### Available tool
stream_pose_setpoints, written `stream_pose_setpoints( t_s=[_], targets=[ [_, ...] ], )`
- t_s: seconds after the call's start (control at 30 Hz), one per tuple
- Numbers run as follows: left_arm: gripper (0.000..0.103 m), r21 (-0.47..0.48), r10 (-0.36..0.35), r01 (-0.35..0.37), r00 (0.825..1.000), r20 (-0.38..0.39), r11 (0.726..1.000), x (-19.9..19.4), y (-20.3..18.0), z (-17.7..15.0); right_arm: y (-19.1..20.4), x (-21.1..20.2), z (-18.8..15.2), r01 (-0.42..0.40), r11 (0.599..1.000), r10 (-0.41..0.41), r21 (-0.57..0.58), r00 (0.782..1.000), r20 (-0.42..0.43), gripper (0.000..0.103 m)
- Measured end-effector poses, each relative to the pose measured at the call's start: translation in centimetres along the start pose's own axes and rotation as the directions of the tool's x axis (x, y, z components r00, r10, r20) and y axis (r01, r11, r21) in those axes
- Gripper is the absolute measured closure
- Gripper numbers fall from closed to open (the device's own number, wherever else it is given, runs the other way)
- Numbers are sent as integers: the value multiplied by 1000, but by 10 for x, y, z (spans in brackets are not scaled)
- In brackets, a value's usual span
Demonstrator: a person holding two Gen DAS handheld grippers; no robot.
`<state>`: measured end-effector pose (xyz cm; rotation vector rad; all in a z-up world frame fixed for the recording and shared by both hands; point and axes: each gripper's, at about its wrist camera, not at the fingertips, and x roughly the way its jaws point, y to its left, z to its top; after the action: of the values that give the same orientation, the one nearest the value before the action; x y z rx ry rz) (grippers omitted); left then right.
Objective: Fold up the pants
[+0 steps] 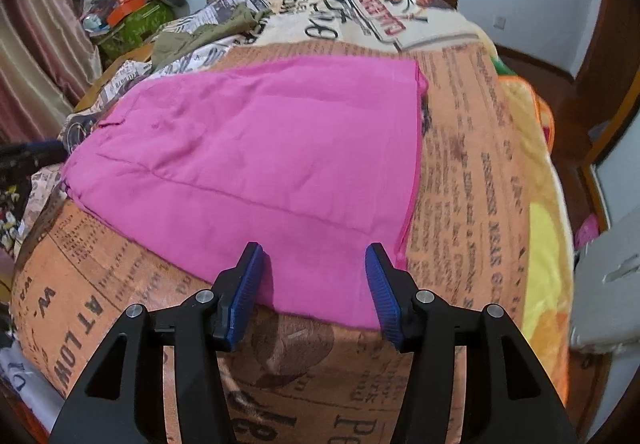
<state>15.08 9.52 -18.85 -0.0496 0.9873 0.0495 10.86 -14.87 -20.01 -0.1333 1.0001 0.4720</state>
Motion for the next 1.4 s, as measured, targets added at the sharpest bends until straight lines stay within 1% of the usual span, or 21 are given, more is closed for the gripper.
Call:
stream_pose_setpoints(
  t_s=[0.07,0.2,0.33,0.47,0.57,0.67,0.87,0.9,0.97,1.0,1.1,1.17,1.2,1.27,1.3,1.33,1.37,1.4],
  targets=[
    [47,-1,21,-21,999,25,1000,0,4,12,-1,-3,7,1,1000,-1,-6,1000,18,54],
    [46,-19,24,-23,999,40,1000,8,12,35,-4,-6,26,6,1000,-5,-15,998,69,54],
    [46,-22,45,-44,998,41,999,24,16,56,-10,-1,46,7,1000,-7,-5,995,95,54],
    [46,-31,46,-45,998,30,999,42,21,71,-18,8,62,10,1000,-10,-2,994,108,54],
    [46,-50,26,-26,1000,8,998,62,26,79,-25,17,74,19,1000,-18,-6,993,114,54],
    [46,-67,-2,1,1000,-16,998,80,28,81,-34,28,85,14,1000,-15,7,993,117,54],
    [46,-107,-48,40,996,-74,993,112,33,81,-52,54,105,20,1000,-22,20,994,111,54],
    [46,-118,-67,57,994,-85,991,117,34,81,-55,58,109,20,1000,-22,24,994,110,54],
    [54,-156,-125,107,986,-109,982,124,37,81,-61,66,114,19,999,-22,30,994,107,54],
    [59,-179,-169,145,977,-126,973,129,39,81,-64,70,117,19,999,-23,33,994,104,54],
    [60,-186,-177,151,975,-131,971,132,39,81,-73,81,125,16,999,-20,39,995,95,54],
    [62,-170,-165,142,978,-128,975,131,36,81,-79,86,129,18,999,-22,41,996,87,54],
    [65,-154,-150,130,981,-123,979,130,33,81,-81,89,131,26,999,-29,40,996,83,54],
    [79,-110,-99,87,989,-112,990,127,27,81,-85,94,134,38,999,-40,35,996,77,54],
    [91,-72,-48,41,993,-107,997,125,22,81,-87,96,135,39,999,-41,29,996,80,54],
    [95,-36,-18,14,995,-102,999,124,18,80,-89,97,136,44,999,-46,23,995,83,54],
    [100,-18,-27,26,994,-101,1000,124,14,79,-90,100,137,54,998,-55,15,995,87,54],
    [100,-7,-47,46,994,-102,999,123,11,77,-91,103,138,58,998,-59,12,995,84,54]
  ],
)
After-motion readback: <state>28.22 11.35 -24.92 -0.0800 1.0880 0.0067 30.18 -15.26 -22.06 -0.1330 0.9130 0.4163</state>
